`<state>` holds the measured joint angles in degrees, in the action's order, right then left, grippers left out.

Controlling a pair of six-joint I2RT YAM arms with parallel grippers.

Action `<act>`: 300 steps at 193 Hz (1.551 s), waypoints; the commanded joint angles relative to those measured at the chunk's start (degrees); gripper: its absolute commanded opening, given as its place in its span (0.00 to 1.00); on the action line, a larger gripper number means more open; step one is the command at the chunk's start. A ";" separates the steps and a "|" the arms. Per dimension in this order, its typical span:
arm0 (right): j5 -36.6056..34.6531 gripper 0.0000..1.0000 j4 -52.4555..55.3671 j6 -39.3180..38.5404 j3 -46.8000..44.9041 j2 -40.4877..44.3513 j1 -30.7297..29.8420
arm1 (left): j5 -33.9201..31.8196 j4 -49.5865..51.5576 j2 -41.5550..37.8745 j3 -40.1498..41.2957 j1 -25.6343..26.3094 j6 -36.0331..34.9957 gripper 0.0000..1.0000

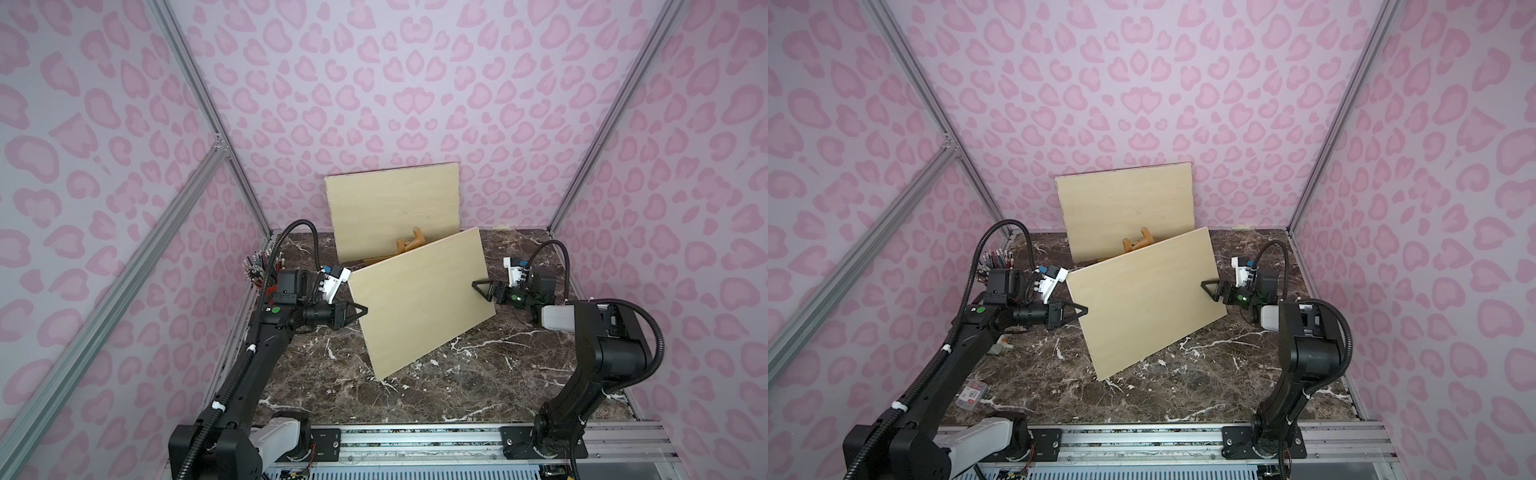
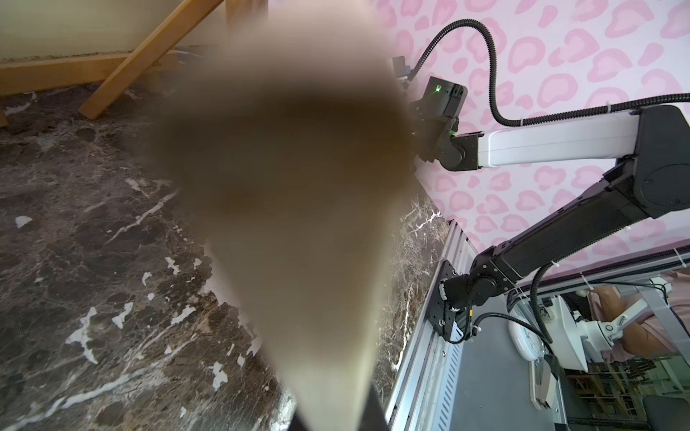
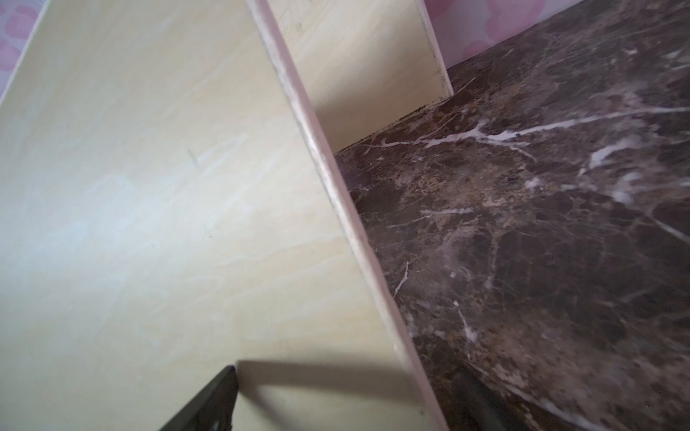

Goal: Disassemble the easel
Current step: Place the drawing board at the center of the board.

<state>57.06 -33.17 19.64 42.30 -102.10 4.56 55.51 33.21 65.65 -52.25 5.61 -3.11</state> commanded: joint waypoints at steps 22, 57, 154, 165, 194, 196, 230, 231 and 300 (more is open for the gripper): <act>4.69 0.86 5.10 -2.69 -2.70 2.98 -2.89 | -1.32 0.43 1.23 0.04 0.40 -2.87 0.02; 3.73 0.85 10.02 -3.82 -10.54 12.00 -2.66 | -1.93 -3.33 0.93 1.99 0.46 2.26 0.02; -4.11 0.83 19.84 6.48 -29.20 38.84 -1.92 | -8.56 -12.71 -3.17 9.04 1.55 16.71 0.02; -4.51 0.82 20.15 8.34 -30.73 40.90 -1.92 | -9.89 -13.83 -3.63 9.90 1.97 18.21 0.02; -7.38 0.82 24.08 11.18 -33.73 47.24 -2.52 | -13.72 -16.19 -4.27 12.27 4.47 20.81 0.02; -7.64 0.82 24.52 11.27 -33.88 47.80 -2.53 | -14.10 -16.32 -4.23 12.39 4.63 20.96 0.02; -14.85 0.88 30.68 15.32 -35.55 58.57 -2.37 | -19.60 -18.47 -4.17 14.51 8.47 23.47 0.02; -14.85 0.88 30.68 15.32 -35.55 58.57 -2.37 | -19.80 -18.46 -4.15 14.53 8.55 23.53 0.02; -22.08 0.98 41.61 15.74 -28.58 64.01 -0.84 | -29.02 -20.82 0.03 15.07 14.72 27.97 0.02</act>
<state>30.30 5.67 33.41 12.67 -38.13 3.55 41.93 15.14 64.18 -37.41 18.65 29.87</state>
